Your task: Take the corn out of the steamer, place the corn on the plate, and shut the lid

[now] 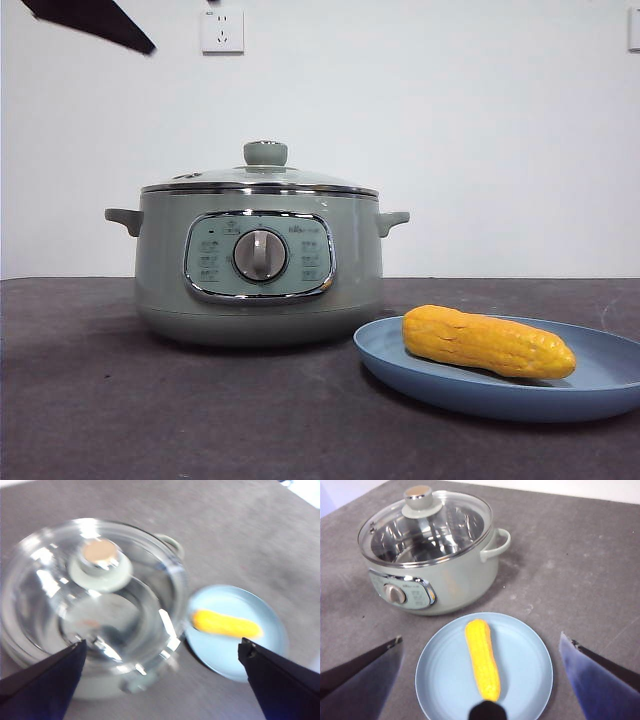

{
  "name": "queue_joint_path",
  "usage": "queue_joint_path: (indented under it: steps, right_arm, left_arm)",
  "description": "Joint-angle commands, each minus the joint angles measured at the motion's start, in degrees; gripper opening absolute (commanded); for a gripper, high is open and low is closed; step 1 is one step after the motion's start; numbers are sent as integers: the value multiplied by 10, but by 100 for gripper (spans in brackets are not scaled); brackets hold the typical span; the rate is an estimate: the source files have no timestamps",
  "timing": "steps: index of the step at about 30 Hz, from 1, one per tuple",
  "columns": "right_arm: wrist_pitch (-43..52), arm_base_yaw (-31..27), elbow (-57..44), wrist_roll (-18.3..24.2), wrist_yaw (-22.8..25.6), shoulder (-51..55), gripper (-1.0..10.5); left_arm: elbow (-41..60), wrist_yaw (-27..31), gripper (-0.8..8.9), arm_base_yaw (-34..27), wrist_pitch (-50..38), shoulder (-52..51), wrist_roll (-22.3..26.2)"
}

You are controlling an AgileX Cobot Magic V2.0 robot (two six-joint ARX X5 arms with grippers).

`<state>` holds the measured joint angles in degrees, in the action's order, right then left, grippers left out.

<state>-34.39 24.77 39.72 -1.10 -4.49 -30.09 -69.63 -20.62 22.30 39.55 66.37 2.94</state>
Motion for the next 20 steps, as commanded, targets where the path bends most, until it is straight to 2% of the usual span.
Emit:
queue_joint_path:
  steps: [1,3,4,6,8,10,14,20]
  right_arm:
    - [-5,1,-2,-6,-2,1,564]
    - [-10,1,-2,-8,-11,1,563]
    - [-11,1,-2,-8,-17,1,557]
    - [-13,1,-2,-9,-17,1,470]
    - [-13,1,-2,-9,-19,1,261]
    - [-13,1,-2,-8,-36,1,-4]
    - [-13,1,-2,-8,-59,1,-8]
    - [-13,1,-2,-9,-56,1,1]
  left_arm:
    - [5,-25,592,2,41,-24,-4]
    - [5,-26,587,2,69,-38,-4]
    - [5,-26,530,2,82,-43,-3]
    - [5,-26,289,2,101,-48,-2]
    - [5,-26,-6,2,113,-48,-2]
    - [5,-25,-6,2,120,-48,-1]
    - [5,-26,-6,2,120,-48,-1]
    - [5,-19,-4,2,120,-48,-1]
